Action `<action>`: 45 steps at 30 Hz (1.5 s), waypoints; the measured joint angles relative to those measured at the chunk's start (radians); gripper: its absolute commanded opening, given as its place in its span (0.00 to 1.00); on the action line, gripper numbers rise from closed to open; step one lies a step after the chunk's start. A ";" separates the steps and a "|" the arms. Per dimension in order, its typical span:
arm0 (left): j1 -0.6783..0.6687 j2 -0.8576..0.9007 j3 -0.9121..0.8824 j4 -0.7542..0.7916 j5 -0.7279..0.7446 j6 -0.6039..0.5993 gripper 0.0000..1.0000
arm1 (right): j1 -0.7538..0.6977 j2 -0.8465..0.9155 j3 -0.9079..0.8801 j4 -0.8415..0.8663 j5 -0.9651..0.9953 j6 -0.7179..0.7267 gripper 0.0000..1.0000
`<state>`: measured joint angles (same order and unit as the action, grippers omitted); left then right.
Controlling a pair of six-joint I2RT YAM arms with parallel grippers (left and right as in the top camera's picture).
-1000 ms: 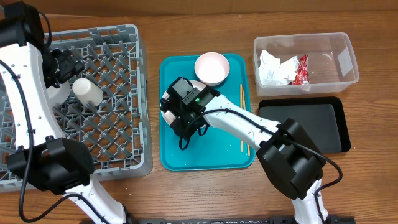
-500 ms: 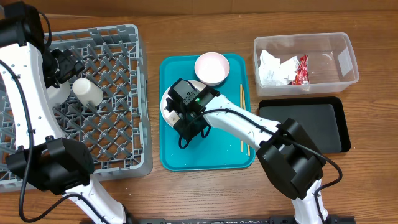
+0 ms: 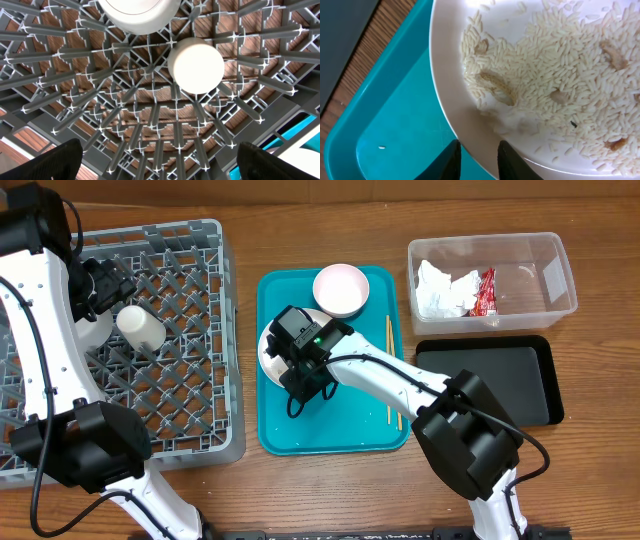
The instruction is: Sort waste into correct bins and load items into the dishwasher
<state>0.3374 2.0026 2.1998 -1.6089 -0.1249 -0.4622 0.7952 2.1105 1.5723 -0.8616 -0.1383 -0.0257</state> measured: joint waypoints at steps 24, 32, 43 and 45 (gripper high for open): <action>0.000 0.000 0.000 0.000 0.000 0.000 1.00 | -0.001 0.017 0.000 -0.142 -0.015 0.085 0.27; 0.000 0.000 0.000 0.000 0.000 0.000 1.00 | -0.001 0.021 0.108 -0.147 -0.015 0.103 0.87; 0.000 0.000 0.000 0.000 0.000 0.000 1.00 | -0.001 0.022 0.174 0.078 0.133 0.307 0.70; 0.000 0.000 0.000 0.000 0.000 0.000 1.00 | -0.001 0.023 0.174 0.096 0.182 0.375 0.66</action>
<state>0.3374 2.0026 2.1998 -1.6089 -0.1249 -0.4622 0.7944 2.1330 1.7466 -0.7654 0.0437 0.3496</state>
